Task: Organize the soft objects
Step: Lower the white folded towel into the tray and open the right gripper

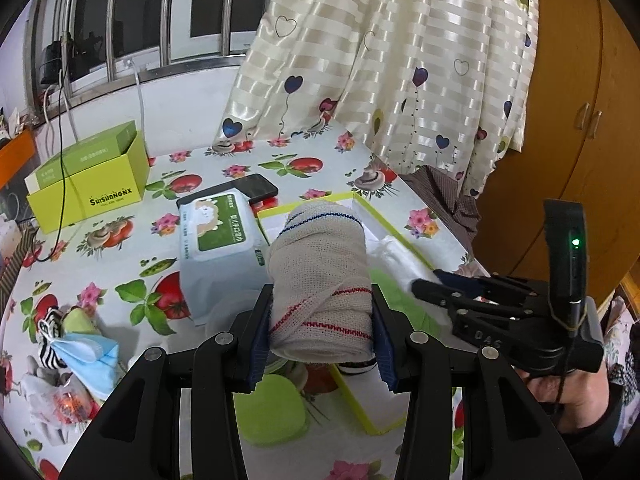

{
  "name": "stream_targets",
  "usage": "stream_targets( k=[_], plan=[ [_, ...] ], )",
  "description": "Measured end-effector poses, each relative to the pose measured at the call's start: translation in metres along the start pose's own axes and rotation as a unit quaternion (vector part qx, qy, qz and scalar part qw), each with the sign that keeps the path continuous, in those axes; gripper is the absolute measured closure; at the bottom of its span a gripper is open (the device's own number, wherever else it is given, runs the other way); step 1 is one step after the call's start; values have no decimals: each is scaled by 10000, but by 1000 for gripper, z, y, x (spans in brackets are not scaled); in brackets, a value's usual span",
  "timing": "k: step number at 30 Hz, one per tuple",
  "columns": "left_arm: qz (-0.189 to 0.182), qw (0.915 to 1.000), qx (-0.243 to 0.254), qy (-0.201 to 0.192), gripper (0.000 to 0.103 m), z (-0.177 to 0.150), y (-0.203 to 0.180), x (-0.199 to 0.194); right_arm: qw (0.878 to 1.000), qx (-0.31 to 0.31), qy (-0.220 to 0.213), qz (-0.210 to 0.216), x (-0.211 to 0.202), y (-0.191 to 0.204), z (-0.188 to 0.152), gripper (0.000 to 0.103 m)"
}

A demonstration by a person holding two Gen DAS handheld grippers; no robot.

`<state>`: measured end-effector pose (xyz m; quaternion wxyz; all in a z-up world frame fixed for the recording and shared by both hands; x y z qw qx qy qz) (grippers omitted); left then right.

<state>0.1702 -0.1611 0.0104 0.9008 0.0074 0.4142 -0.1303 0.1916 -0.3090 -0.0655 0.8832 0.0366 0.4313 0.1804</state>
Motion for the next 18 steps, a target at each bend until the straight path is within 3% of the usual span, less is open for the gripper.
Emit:
stream_targets(
  k=[2,5,6,18],
  plan=[
    [-10,10000,1,43,58,1,-2,6,10000,23,73,57,7,0,0,74],
    [-19,9999,-4,112,58,3,-4,14,9999,19,79,105,10,0,-1,56],
    [-17,9999,-3,139,58,3,-5,17,9999,12,60,109,9,-1,-1,54],
    [-42,9987,74,495,58,7,-21,62,9993,158,-280,169,-17,-15,-6,53]
  ],
)
Point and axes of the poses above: each gripper's, at about its wrist camera, not at the fingertips, and x roughly the way its jaws point, y to its left, z to its top, the point moved 7 cm from there along x, roughly the way its jaws point, and after that the axes turned 7 degrees about y, right-handed, at the moved point
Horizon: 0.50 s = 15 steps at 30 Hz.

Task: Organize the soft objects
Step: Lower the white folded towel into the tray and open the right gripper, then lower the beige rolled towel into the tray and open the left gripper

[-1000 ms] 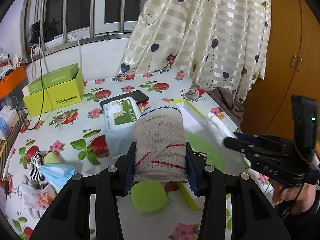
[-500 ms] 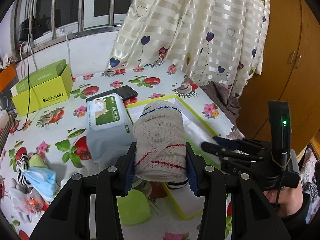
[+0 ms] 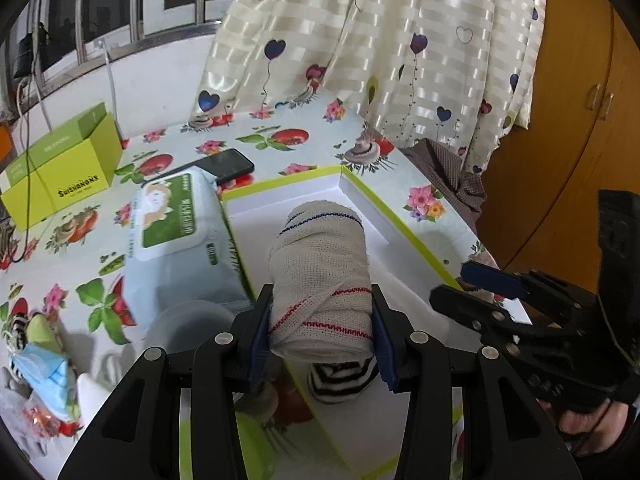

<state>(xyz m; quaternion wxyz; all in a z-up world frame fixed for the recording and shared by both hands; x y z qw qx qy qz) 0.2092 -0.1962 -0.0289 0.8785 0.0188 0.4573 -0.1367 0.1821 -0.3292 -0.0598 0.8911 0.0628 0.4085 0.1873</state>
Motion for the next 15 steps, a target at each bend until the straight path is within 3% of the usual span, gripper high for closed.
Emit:
stream_targets(
  k=[8,15],
  plan=[
    [36,9997,-123,186,57,4,1,31,10000,-25,30,72,-1,-3,-4,52],
    [-42,9998,-202,57,52,5,4,27,9999,13,57,86,0,-5,-4,52]
  ],
)
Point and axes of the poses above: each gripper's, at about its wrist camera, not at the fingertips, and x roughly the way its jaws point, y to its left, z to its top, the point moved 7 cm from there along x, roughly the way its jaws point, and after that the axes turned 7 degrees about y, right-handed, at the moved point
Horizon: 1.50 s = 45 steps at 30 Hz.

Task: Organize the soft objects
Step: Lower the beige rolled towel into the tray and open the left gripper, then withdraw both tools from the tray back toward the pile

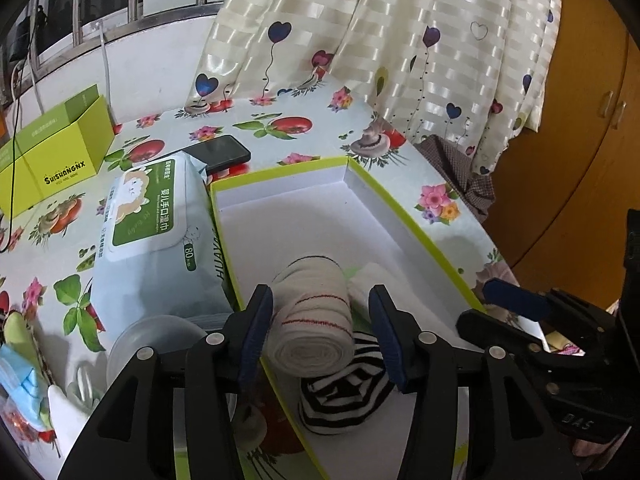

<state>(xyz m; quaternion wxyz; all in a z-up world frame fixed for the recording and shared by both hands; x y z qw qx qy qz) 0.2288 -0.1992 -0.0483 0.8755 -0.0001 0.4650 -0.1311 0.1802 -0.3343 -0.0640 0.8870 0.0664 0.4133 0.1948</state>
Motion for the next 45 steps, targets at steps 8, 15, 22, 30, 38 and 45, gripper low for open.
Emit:
stream_targets(
  k=[8,15,22,30,38,45],
  plan=[
    [-45,9999,55,-112,52,-6,-3,-26,9999,-64,-67,-84,-9,5,-1,46],
    [-96,9995,52,-289,52,-22,-1,-62,9993,-292,-144,-158,-32,29,-10,44],
    [-72,9989,-17,-452,52,-46,10,-96,9975,-660,-211,-107,-50,67,-20,40],
    [-62,9978,-276,-596,52,-71,41,-117,9939,-1089,-200,3,-54,110,-28,40],
    [25,9965,-584,-602,52,-93,74,-126,9903,-1379,-59,156,-45,139,-38,40],
    [57,9955,-745,-590,52,-110,93,-130,9862,-1633,50,279,-39,162,-44,40]
  ],
)
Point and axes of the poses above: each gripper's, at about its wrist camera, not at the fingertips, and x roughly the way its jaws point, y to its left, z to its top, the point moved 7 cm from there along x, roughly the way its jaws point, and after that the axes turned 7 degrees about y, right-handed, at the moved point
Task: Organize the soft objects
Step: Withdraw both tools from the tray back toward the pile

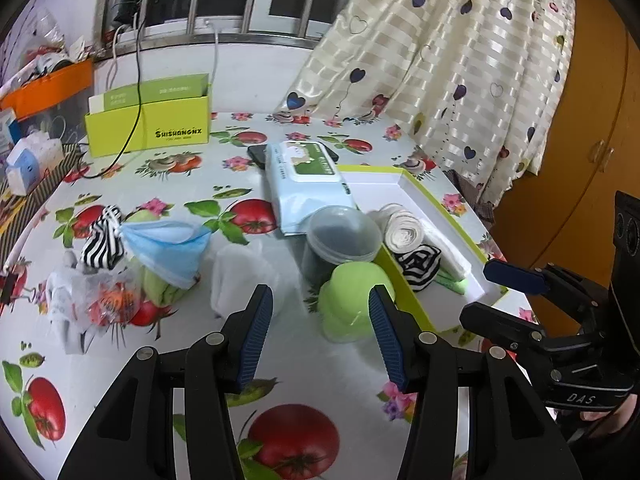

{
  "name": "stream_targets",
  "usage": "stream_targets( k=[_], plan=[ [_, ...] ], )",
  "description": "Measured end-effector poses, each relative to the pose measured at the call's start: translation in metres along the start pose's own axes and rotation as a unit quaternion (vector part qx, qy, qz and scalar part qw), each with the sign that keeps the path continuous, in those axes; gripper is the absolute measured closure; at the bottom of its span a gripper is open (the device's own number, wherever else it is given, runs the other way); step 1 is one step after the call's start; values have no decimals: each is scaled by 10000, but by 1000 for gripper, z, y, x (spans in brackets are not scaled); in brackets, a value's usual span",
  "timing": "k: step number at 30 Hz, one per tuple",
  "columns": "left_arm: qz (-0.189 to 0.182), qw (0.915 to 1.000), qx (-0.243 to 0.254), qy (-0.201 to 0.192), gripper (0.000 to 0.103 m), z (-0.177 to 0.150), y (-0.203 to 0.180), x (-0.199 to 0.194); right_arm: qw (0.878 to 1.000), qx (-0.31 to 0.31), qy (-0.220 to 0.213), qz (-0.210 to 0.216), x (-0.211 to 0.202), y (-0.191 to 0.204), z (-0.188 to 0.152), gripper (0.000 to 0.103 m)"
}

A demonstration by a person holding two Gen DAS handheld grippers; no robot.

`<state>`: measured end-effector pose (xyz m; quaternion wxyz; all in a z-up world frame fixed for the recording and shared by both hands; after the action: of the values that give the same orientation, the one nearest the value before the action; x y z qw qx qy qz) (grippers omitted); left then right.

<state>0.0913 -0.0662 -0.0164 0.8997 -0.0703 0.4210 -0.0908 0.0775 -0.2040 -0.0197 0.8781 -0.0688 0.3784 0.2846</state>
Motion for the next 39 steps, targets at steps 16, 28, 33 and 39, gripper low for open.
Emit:
stream_targets(
  k=[16,28,33,39],
  plan=[
    [259,9990,-362,-27,52,-13,44,-14,9991,-353,0,229,6,36,7,40],
    [399,9972,-613,-122,52,-15,68,-23,9986,-438,0,294,12,48,13,40],
    [435,9967,-670,-128,52,-15,75,-25,9982,-496,23,321,15,53,17,40],
    [635,9937,-893,-220,52,-17,104,-33,9973,-629,41,389,24,64,26,40]
  ],
)
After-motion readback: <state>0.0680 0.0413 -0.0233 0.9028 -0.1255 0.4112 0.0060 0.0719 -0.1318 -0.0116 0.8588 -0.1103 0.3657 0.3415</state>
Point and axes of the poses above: each gripper's, at about its wrist camera, not at the fingertips, and x roughly the way its jaws point, y to its left, z to its top, the point moved 7 cm from there along x, roughly the way its jaws point, and after that the axes turned 7 degrees about y, right-handed, at the moved point
